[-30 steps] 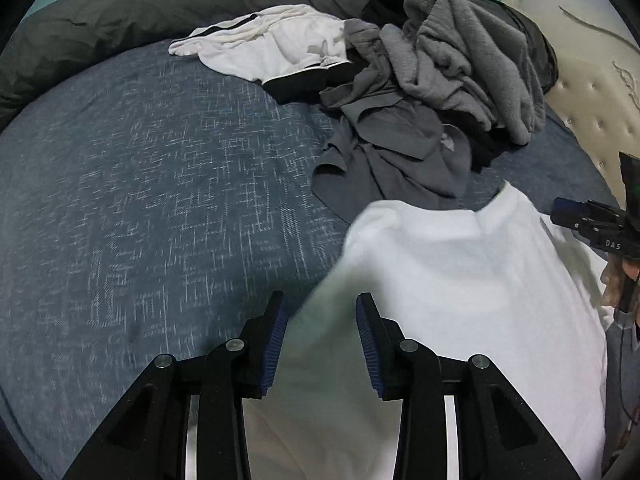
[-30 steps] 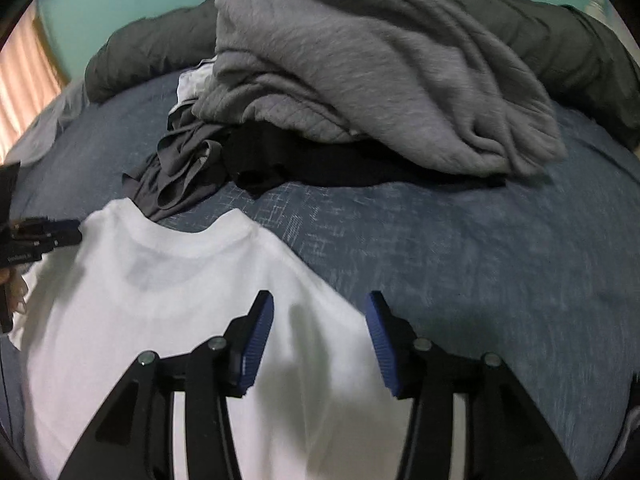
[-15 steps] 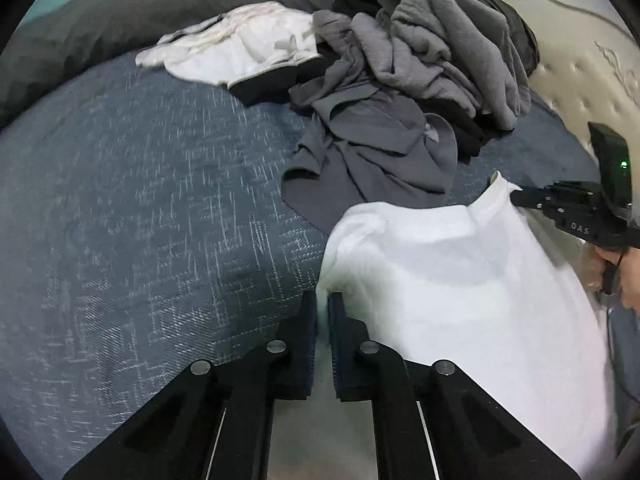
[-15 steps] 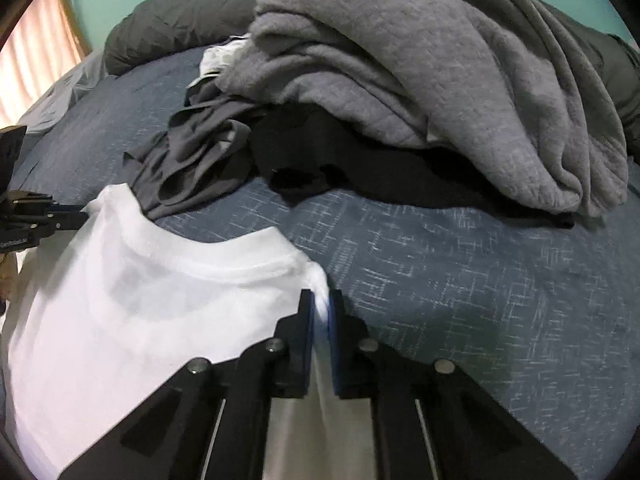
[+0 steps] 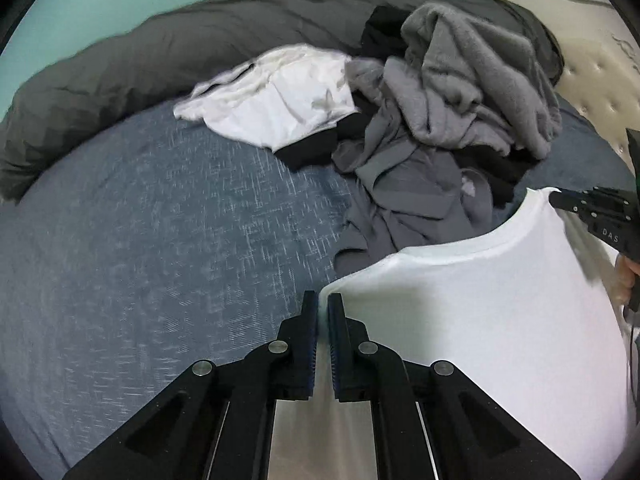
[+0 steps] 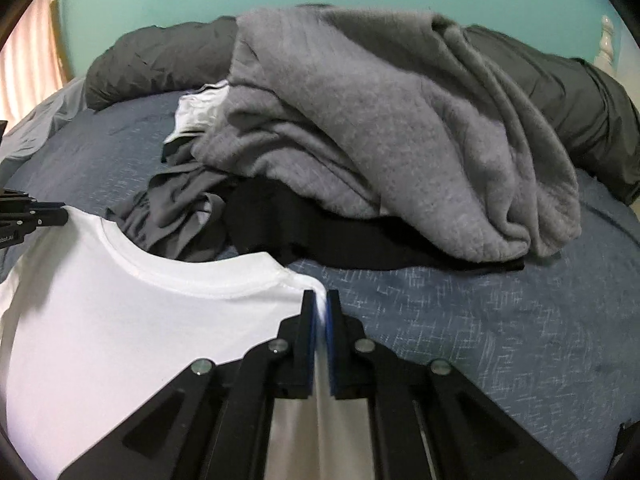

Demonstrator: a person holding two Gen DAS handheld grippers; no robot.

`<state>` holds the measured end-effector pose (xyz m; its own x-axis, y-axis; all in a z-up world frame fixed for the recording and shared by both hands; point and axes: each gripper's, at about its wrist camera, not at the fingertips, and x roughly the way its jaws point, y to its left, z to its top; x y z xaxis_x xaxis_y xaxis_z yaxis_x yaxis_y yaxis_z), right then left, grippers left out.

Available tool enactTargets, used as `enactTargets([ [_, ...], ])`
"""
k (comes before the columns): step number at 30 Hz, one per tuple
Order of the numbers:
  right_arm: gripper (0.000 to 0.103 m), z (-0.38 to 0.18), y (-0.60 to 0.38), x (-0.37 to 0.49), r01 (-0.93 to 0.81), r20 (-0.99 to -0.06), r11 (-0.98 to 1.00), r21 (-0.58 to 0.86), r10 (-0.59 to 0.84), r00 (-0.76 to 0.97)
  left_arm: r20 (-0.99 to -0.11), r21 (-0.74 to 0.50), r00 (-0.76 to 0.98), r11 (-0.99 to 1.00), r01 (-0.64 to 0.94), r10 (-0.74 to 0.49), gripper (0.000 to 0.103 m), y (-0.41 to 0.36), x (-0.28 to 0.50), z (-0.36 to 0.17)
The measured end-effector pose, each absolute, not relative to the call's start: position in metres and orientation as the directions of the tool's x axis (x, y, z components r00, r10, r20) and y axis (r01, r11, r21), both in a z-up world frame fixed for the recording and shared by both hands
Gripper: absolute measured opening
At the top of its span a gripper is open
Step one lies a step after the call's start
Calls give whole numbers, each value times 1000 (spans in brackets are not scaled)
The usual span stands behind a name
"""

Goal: Fold clothes

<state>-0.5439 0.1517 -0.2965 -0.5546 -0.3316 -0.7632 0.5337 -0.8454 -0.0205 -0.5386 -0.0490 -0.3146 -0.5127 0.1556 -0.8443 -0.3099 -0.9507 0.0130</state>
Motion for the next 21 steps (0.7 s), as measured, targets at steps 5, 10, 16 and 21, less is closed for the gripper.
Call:
enactTargets([
  [5, 4, -322, 154, -551, 517, -805, -856, -7, -302, -511, -879, 9, -458, -954, -298, 135, 7, -48, -544, -349],
  [10, 16, -322, 163, -558, 496, -805, -867, 48, -327, -495, -868, -19, -474, -963, -270, 150, 22, -60, -543, -343],
  [16, 50, -281, 225, -533, 431, -746, -894, 122, -369, -555, -832, -109, -522, -978, -180, 189, 26, -105, -508, -314],
  [21, 50, -248, 287, -503, 365, -706, -912, 187, -383, -596, -826, -147, -526, -978, -146, 202, 27, -130, -445, -309],
])
